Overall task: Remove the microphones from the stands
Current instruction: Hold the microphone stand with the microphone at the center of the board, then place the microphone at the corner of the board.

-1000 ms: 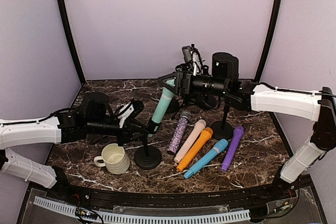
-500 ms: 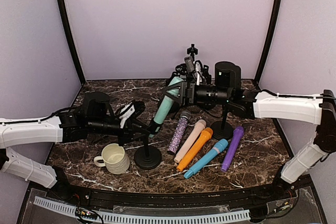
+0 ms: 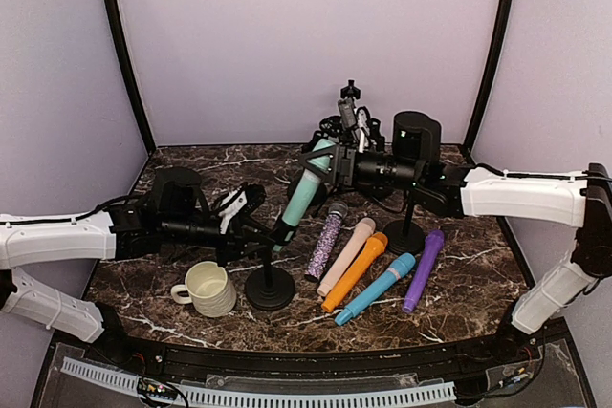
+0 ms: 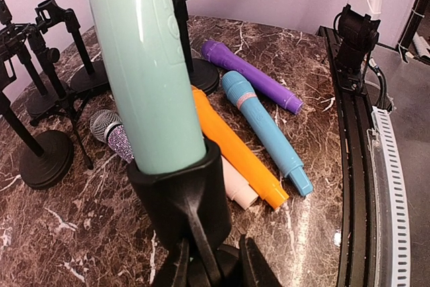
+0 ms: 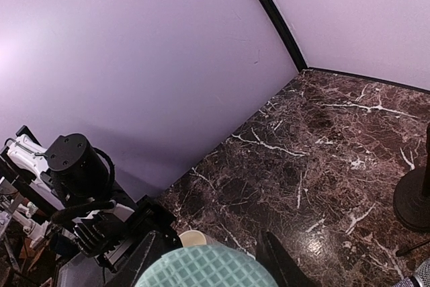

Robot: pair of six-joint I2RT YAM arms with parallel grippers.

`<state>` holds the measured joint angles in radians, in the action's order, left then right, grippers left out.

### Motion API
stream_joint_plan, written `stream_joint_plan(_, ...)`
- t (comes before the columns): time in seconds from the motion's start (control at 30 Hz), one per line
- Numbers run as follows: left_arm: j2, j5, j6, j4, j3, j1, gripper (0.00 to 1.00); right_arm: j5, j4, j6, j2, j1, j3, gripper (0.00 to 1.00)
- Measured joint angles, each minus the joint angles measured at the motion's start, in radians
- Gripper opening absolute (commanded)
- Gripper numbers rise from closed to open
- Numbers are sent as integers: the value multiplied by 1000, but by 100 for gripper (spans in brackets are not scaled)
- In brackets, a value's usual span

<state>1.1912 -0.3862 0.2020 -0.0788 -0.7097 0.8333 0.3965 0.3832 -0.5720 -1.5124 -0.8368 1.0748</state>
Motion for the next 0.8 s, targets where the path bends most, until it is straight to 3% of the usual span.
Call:
stream_joint_plan(0.1,1,0,3,-2,0,0,0,13,-3,2,1,6,0,0)
stream_joint_plan(0.8,41,13,21,-51,-6,3,0,129,-55,-13,24,106,18,0)
